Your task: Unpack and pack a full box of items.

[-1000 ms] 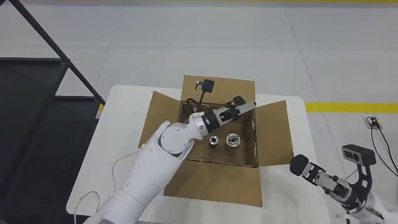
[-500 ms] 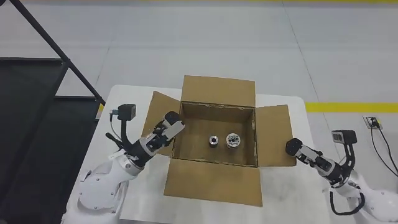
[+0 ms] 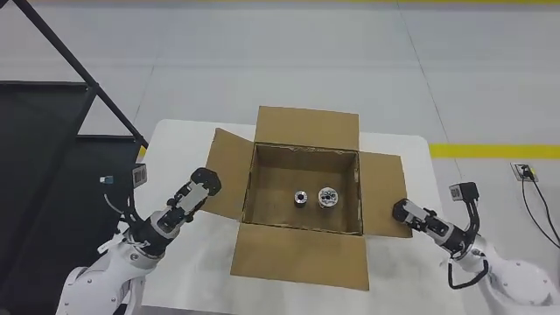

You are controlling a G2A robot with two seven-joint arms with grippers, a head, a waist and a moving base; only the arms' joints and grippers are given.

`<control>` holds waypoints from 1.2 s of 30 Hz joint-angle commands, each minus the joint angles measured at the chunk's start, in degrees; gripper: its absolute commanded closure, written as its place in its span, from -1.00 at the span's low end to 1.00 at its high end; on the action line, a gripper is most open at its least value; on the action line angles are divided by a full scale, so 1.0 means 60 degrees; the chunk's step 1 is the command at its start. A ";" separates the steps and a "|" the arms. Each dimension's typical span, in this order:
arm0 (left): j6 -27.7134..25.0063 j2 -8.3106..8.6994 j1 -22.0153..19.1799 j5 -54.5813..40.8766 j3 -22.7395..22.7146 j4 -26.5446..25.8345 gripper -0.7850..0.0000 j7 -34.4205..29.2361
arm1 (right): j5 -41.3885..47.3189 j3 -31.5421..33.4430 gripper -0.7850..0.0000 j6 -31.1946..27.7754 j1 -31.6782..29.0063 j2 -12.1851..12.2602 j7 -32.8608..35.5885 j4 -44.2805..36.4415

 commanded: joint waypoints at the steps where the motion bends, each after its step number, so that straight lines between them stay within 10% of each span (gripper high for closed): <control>1: -0.0083 0.0029 0.0110 -0.0063 -0.0086 -0.0010 -1.00 0.0012 | -0.0421 -0.0306 -1.00 0.0224 0.0267 -0.0040 -0.0209 0.0134; 26: -0.0828 0.0285 0.1165 -0.0990 -0.0650 -0.0110 -1.00 0.0322 | -0.0178 -0.2176 -1.00 -0.0072 0.1909 -0.0529 -0.0948 0.1496; 36: -0.0893 0.0400 0.1260 -0.1262 -0.0770 -0.0043 -1.00 0.0099 | -0.0528 -0.1167 -1.00 -0.0312 0.1131 -0.0367 -0.1368 -0.1230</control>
